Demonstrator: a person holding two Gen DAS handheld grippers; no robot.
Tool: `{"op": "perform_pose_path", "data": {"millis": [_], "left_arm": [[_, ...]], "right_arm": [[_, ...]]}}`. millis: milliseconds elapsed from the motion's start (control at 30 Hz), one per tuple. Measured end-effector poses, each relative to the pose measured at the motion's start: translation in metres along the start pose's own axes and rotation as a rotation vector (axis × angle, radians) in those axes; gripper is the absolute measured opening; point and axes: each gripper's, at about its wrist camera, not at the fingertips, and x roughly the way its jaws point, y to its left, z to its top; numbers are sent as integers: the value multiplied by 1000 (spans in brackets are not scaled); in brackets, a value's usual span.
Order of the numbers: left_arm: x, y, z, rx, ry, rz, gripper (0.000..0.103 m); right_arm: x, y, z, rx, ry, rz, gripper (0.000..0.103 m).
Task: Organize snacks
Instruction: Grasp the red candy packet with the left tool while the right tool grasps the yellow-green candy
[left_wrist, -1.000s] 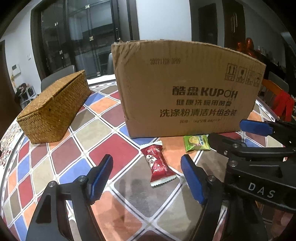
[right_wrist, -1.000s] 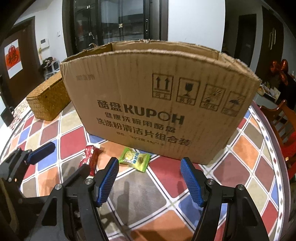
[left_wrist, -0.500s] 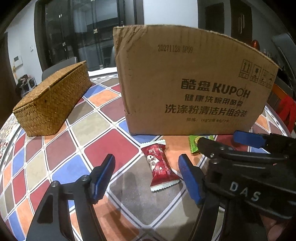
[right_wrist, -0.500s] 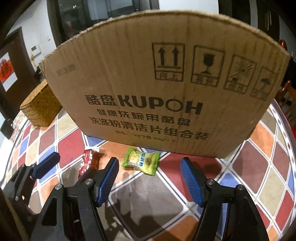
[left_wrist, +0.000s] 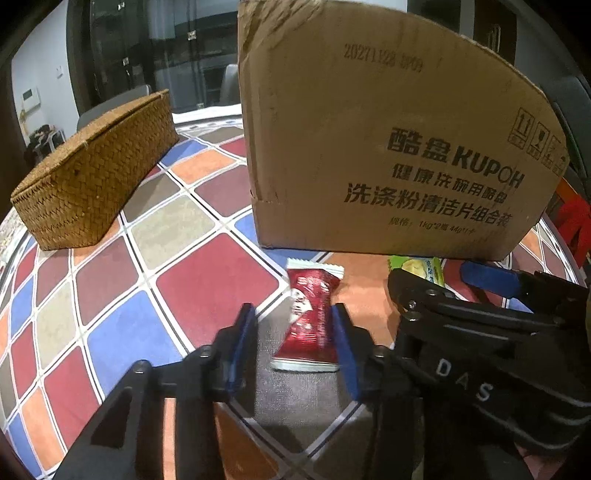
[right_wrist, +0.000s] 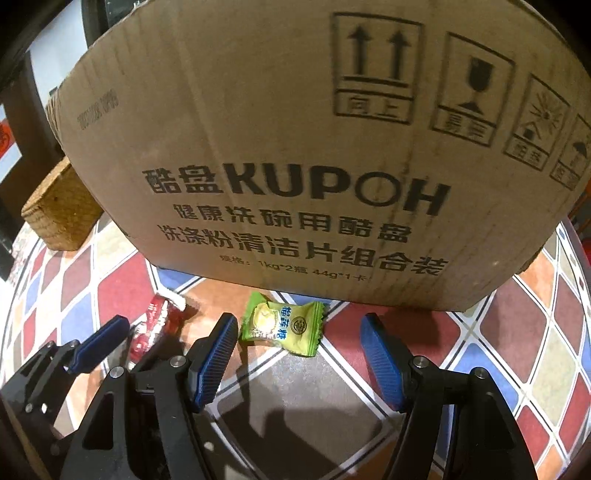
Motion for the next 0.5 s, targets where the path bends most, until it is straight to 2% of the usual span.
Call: {"op": "perform_pose_path", "data": {"millis": [100,200,367,500], "left_arm": [[-1,0,0,7,-1,-12,28],[0,4,0,-3,-2,-22,28],[-1,5,0,-3,-3,-23,27],[0,5,0,-3,-2,-20,26]], "right_arm": [[4,6,2,3,0,-16,69],[6,11,3,0,-1,-47,63],[10,23,6,-32,1,-64,41],[10,32,6,-44,6,-54,35]]}}
